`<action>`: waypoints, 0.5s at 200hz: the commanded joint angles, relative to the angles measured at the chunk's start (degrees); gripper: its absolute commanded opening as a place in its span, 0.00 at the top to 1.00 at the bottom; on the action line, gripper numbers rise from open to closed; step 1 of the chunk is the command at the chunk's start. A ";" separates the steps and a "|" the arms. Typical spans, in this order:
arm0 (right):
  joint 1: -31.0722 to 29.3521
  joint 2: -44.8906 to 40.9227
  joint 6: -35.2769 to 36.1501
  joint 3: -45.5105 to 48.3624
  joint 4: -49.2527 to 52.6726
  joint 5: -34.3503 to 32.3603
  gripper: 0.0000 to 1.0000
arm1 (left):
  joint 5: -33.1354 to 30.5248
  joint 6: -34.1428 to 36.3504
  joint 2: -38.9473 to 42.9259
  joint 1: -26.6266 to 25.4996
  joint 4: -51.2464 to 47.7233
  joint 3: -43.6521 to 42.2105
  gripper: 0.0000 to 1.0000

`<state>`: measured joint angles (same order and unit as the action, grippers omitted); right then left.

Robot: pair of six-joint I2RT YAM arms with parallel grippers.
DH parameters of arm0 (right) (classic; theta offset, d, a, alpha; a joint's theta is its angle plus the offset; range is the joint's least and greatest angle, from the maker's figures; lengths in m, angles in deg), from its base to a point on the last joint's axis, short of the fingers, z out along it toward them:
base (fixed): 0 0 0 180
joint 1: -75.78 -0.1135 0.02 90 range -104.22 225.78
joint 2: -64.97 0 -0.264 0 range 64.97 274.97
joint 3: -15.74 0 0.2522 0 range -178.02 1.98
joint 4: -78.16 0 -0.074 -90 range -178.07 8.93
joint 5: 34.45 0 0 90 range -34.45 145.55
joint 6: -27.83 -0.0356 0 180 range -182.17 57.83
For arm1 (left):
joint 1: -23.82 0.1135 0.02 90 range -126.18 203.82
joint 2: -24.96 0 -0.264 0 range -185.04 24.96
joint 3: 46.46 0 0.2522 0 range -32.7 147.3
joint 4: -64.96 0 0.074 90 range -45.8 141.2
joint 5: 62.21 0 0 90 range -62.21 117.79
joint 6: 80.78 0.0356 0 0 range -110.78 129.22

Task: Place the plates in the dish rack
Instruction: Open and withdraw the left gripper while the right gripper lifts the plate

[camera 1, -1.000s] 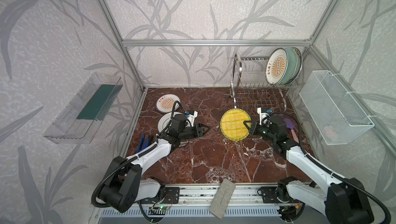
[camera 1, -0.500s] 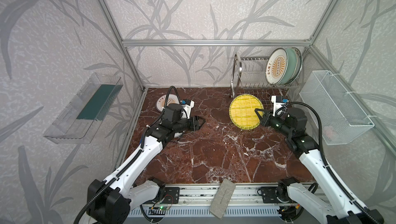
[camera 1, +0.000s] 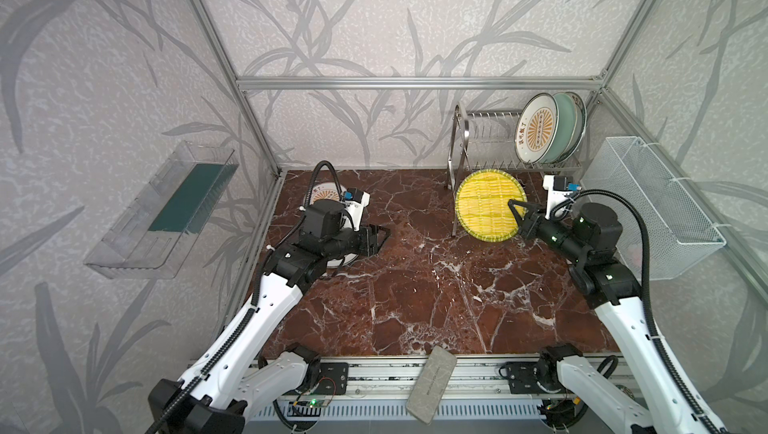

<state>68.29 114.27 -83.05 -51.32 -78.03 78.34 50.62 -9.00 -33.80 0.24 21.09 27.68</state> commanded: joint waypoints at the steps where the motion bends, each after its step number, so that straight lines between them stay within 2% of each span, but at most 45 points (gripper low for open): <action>1: 0.28 -0.50 0.58 -2.39 -1.75 0.86 1.00 | -1.24 5.18 1.47 -0.04 -7.18 4.44 0.45; 49: 0.37 0.31 1.08 -3.18 -1.25 -0.14 1.00 | 1.16 10.02 10.34 -0.05 -6.59 0.22 0.42; 72: 0.37 0.75 1.61 -3.98 -0.94 -1.28 1.00 | 0.19 9.44 13.59 0.15 -4.87 -2.61 0.40; 100: 0.44 0.80 2.16 -5.23 -0.75 -2.64 1.00 | 2.23 7.41 14.47 0.70 -1.64 -5.49 0.40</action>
<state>68.36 115.54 -81.83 -53.04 -76.26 77.02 51.10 -1.74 -19.13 0.42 16.61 24.51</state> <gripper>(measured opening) 0.095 0.596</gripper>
